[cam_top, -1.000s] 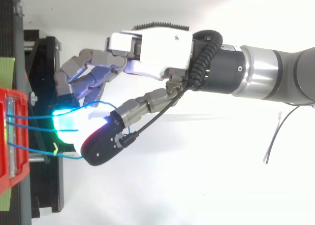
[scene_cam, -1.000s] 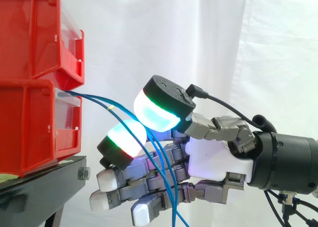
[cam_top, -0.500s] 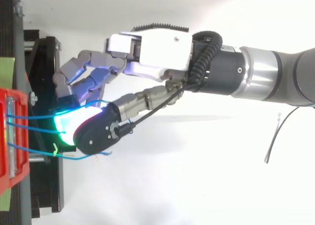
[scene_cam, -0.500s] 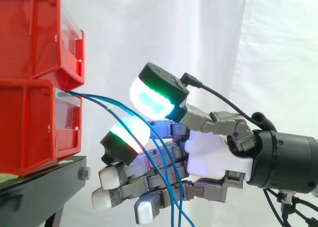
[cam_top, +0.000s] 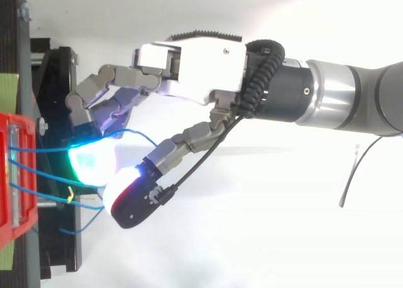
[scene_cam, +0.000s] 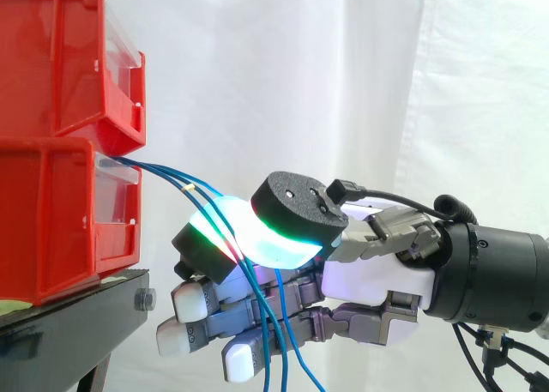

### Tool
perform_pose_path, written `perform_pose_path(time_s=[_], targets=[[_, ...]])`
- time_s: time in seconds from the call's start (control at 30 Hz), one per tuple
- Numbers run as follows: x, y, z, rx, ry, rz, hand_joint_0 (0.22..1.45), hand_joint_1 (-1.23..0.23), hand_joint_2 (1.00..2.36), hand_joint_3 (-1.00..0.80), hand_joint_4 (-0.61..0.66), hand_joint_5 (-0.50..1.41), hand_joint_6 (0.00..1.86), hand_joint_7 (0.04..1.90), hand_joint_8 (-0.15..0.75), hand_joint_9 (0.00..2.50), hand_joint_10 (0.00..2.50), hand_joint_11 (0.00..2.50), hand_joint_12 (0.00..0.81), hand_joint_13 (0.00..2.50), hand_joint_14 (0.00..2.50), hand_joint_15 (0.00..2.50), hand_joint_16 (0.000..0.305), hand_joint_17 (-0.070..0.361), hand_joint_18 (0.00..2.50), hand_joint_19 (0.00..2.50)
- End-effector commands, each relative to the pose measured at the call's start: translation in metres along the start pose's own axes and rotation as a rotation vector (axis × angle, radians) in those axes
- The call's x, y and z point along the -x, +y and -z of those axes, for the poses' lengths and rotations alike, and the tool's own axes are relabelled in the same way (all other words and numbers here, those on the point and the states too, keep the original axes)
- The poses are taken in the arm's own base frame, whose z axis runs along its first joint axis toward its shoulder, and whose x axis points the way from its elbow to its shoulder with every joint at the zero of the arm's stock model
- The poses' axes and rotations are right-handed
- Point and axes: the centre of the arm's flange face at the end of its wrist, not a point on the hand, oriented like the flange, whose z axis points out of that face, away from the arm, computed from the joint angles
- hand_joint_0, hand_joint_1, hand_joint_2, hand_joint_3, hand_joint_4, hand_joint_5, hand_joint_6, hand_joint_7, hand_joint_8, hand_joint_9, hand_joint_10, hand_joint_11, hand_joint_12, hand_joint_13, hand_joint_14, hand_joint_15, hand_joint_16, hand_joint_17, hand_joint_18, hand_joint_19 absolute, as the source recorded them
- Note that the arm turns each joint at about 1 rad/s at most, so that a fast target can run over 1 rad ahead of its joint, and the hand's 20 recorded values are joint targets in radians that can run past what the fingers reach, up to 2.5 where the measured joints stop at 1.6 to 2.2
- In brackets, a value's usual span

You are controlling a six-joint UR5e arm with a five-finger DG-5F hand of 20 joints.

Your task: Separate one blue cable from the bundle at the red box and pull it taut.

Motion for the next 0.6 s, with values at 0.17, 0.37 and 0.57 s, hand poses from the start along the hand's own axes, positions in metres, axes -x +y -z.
perform_pose_path(time_s=[0.17,0.37,0.57], targets=[[-0.0001,-0.0003,0.0002,0.000,0.001,0.000,0.53,-0.87,1.00,-0.50,0.19,-0.16,0.88,1.09,0.354,0.84,0.02,0.64,0.397,0.74,0.01,0.41,0.056,0.126,0.80,0.53],[-0.0010,0.0013,-0.0010,0.005,-0.001,-0.002,0.45,-0.62,1.00,-0.50,0.20,-0.16,0.87,1.06,0.395,0.85,0.02,0.63,0.440,0.75,0.01,0.43,0.061,0.137,0.81,0.58],[-0.0010,0.0064,-0.0040,0.011,0.002,-0.002,0.55,-0.50,1.00,-0.50,0.18,-0.15,0.86,1.11,0.370,0.85,0.02,0.62,0.411,0.73,0.01,0.44,0.053,0.119,0.74,0.63]])
